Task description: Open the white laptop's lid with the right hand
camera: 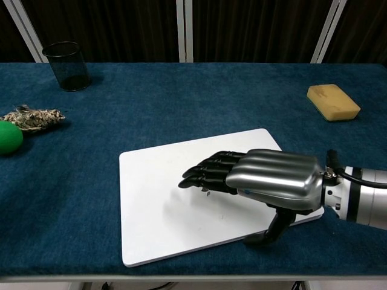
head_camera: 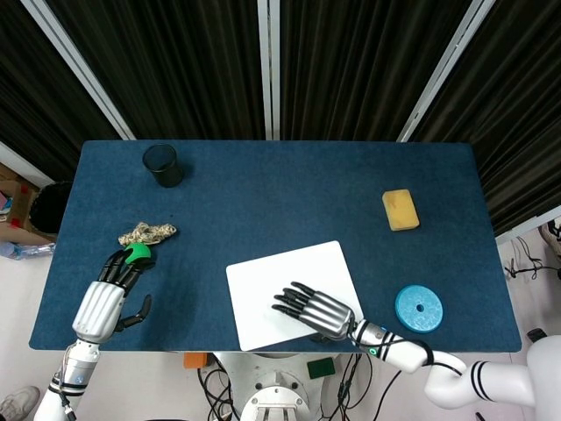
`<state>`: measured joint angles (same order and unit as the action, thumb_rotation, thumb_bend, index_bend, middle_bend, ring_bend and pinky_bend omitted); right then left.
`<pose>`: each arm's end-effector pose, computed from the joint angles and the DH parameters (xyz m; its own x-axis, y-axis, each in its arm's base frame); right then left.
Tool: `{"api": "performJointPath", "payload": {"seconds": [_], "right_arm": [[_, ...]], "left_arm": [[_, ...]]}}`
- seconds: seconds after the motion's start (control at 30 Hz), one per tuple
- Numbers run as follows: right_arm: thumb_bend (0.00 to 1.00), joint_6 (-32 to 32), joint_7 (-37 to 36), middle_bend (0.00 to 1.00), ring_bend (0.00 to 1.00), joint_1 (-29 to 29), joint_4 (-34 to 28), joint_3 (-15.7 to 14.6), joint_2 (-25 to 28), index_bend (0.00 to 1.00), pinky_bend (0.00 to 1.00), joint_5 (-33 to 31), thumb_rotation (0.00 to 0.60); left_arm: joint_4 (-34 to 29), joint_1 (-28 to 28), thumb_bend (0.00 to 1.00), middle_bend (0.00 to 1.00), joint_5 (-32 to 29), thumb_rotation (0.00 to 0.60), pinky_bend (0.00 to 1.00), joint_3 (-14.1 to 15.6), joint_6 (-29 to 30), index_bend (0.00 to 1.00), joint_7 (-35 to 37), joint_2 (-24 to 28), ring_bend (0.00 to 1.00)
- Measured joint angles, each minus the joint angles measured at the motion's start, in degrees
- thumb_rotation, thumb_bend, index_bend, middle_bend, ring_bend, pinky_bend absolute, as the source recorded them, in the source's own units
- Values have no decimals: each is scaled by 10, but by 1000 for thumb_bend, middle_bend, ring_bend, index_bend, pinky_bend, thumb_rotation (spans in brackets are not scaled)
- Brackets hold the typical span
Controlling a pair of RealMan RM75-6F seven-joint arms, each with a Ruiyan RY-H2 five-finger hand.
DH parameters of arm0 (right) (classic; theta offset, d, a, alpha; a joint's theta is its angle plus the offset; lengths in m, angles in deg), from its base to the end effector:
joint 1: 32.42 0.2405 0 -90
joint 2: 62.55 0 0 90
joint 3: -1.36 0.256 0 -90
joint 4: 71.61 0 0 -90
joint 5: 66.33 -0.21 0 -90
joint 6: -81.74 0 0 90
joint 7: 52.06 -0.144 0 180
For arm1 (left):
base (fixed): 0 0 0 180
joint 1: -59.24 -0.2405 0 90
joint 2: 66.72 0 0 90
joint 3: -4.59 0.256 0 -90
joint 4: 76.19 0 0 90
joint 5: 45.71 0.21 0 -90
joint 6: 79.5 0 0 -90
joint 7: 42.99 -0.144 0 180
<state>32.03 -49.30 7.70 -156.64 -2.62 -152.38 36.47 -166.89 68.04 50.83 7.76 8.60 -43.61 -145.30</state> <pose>-0.1428 -0.2324 -0.0695 0.6281 -0.3459 0.6970 -0.5669 -0.8170 0.1055 -0.2530 0.1716 0.0697 0.2105 0.0554 0.9760 0.9464 -0.2619 -0.1892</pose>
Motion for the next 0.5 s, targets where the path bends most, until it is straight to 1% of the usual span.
{"api": "performJointPath", "payload": {"seconds": [0.2,0.27,0.3,0.37,0.43,0.47,0.5], "right_arm": [[198,12,23,0,0,11,8,7,-16,0,0,-18,600],[220,16,27,0,0,14,9,9,-20,0,0,-24,600],[250,19,30,0,0,17,10,11,-23,0,0,-28,600],[350,22,36,0,0,20,12,12,-27,0,0,-31,600],[497,22,44,0,0,22,14,14,-30,0,0,-33,600],[541,22,49,0,0,23,15,15,-31,0,0,-34,600],[612,20,56,0,0,23,16,16,-33,0,0,-35,600]], "left_arm": [[10,-3,444,177,-1,458,65,-1,0,207,9,-3,31],[13,-4,444,176,-1,457,65,-1,0,207,11,-4,31],[14,-4,444,176,-2,456,65,-1,1,207,12,-4,31],[17,-5,444,176,-2,458,64,-2,1,207,15,-4,31],[21,-7,444,176,-3,459,64,-1,1,207,18,-5,31],[23,-7,444,176,-3,459,65,-1,1,207,20,-6,31],[24,-8,444,176,-3,458,65,0,1,207,21,-6,31]]}}
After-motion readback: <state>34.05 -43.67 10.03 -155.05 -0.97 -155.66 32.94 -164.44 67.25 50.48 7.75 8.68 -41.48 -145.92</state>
